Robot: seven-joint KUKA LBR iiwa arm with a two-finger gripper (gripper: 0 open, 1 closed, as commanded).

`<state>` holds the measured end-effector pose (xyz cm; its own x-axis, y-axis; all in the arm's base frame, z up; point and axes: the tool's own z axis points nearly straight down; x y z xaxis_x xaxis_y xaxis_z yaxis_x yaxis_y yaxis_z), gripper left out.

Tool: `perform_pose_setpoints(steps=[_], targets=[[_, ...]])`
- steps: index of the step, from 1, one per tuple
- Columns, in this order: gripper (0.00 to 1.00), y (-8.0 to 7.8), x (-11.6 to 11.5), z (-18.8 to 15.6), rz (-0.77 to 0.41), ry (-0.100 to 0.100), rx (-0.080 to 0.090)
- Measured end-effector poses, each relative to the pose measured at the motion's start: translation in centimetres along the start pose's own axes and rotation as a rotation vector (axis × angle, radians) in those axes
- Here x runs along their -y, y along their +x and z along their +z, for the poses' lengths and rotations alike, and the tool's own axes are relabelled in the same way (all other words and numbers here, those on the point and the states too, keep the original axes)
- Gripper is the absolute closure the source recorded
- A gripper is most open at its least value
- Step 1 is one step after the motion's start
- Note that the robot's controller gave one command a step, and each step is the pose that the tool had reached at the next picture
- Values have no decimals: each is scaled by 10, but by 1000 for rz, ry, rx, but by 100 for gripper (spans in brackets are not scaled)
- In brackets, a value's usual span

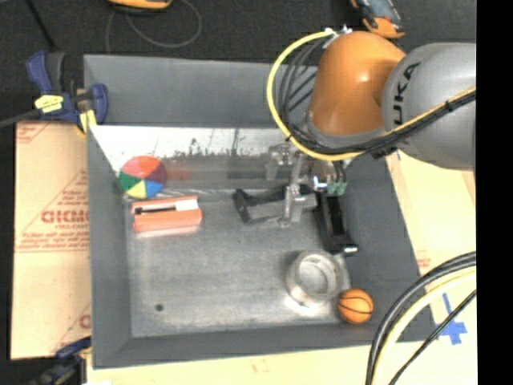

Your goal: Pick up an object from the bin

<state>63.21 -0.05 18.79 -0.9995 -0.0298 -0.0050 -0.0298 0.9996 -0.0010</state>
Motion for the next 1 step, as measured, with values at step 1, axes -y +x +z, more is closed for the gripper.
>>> perform_pose_setpoints(steps=[1], targets=[[0,-3,21,13,-191,0,1]])
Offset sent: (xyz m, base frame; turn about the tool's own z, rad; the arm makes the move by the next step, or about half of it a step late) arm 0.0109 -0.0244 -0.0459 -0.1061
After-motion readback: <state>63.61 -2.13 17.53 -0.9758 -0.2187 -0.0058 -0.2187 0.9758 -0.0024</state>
